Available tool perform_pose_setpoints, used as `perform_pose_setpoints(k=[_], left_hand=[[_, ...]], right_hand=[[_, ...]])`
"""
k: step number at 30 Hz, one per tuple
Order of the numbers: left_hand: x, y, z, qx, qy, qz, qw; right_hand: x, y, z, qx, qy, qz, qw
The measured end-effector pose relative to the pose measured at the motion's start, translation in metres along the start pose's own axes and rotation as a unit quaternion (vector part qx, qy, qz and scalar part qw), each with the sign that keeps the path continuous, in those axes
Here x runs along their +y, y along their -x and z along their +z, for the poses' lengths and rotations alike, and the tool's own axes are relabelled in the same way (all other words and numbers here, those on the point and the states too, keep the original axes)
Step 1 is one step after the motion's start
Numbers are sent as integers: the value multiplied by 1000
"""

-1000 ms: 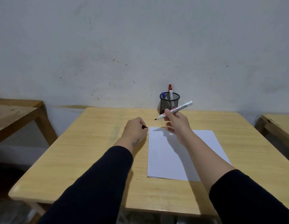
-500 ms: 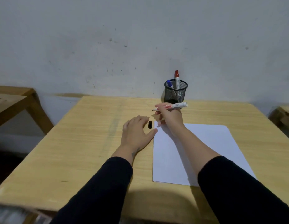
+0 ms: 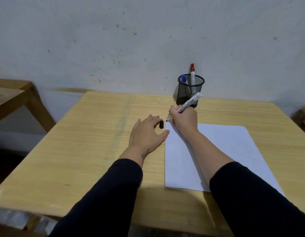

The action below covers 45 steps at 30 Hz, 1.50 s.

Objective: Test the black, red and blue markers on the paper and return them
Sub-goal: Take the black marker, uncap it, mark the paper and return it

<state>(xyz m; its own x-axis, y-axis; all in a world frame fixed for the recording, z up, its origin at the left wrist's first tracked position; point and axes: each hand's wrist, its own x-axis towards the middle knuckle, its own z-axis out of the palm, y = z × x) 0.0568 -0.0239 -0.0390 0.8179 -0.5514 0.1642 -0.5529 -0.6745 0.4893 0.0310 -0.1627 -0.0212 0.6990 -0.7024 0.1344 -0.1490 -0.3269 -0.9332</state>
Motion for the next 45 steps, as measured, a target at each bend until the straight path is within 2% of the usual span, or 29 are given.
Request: perform_pose_setpoints(k=[5,7,10,12,14,16,18,20,22,24,26,28,30,35,45], left_hand=[[0,1,0,-4,0,1,1000],[-1,1,0,-3,1,2,1000],[0,1,0,4,20,-1,1000],[1,3,-2,14,66,6,998],[3,3,-8,46,92,41,994],[5,0,-16,73,35,87,993],[6,-6,-25,67,-72,126,987],[8,-12,-31,19,-145,141,979],[11,-13,-34,-31,-146,121,981],[15,-13,-35,-25,-69,77,994],[23,-12,-38,37,118,5,992],[32,-10,-44,95,302,-41,948],[40,-9,-52,95,381,-38,919],[60,-5,-64,95,463,-24,881],[76,5,-69,77,468,14,880]], right_hand=[[3,-2,2,0,47,4,999],[2,-1,1,4,30,14,999],[-5,0,-4,16,-92,56,994],[-9,-1,-9,3,-197,106,975],[-15,-2,-18,-26,-236,139,961],[-23,-4,-29,-65,-217,148,963],[-27,-6,-40,-101,-202,155,962],[-28,-6,-50,-118,-215,162,956],[-27,-2,-59,-125,-246,163,947],[-27,4,-69,-131,-283,154,938],[-31,10,-79,-129,-333,143,923],[-38,14,-90,-128,-370,129,911],[-47,17,-98,-133,-379,105,910],[-65,26,-106,-134,-364,66,919],[-65,41,-116,-144,-376,52,914]])
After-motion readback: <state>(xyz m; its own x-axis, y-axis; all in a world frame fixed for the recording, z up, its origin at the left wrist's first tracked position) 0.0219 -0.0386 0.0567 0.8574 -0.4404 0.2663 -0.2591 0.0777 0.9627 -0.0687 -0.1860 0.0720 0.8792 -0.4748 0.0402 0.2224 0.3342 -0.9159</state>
